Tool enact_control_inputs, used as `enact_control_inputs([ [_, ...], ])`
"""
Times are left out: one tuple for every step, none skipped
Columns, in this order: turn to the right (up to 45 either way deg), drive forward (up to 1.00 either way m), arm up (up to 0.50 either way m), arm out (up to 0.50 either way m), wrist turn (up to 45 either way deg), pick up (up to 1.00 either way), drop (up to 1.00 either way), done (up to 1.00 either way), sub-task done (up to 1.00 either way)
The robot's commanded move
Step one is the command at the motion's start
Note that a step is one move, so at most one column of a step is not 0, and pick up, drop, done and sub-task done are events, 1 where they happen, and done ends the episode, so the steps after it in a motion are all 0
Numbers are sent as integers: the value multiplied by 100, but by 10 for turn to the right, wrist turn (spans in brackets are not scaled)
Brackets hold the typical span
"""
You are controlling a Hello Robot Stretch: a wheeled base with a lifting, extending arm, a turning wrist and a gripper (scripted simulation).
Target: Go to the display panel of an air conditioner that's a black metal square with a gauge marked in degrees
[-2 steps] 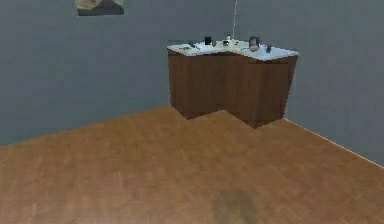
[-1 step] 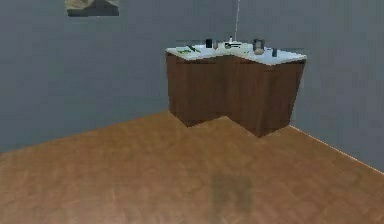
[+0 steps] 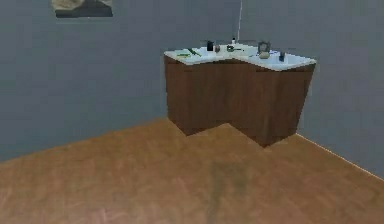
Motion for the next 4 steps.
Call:
enact_control_inputs([
  [120, 0, 0, 0, 0, 0, 0, 0, 0],
  [0, 100, 0, 0, 0, 0, 0, 0, 0],
  [60, 0, 0, 0, 0, 0, 0, 0, 0],
  [0, 65, 0, 0, 0, 0, 0, 0, 0],
])
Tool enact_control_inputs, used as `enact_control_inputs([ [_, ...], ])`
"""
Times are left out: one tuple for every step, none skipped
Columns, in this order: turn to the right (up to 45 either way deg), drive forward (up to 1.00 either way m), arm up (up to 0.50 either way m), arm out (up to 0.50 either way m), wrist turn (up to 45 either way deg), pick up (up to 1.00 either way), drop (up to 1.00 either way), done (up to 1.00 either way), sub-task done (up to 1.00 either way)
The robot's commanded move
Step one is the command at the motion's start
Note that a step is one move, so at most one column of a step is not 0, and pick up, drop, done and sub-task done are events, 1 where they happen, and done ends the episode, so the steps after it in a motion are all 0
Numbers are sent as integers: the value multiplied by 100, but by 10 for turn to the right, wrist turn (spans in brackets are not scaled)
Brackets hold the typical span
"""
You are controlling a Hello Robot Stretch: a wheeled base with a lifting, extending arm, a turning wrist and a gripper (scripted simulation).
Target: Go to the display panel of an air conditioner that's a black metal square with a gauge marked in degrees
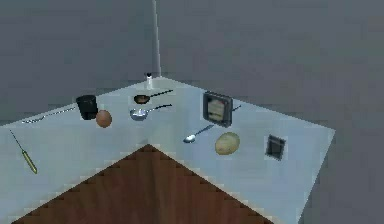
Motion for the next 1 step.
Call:
enact_control_inputs([
  [0, 0, 0, 0, 0, 0, 0, 100, 0],
])
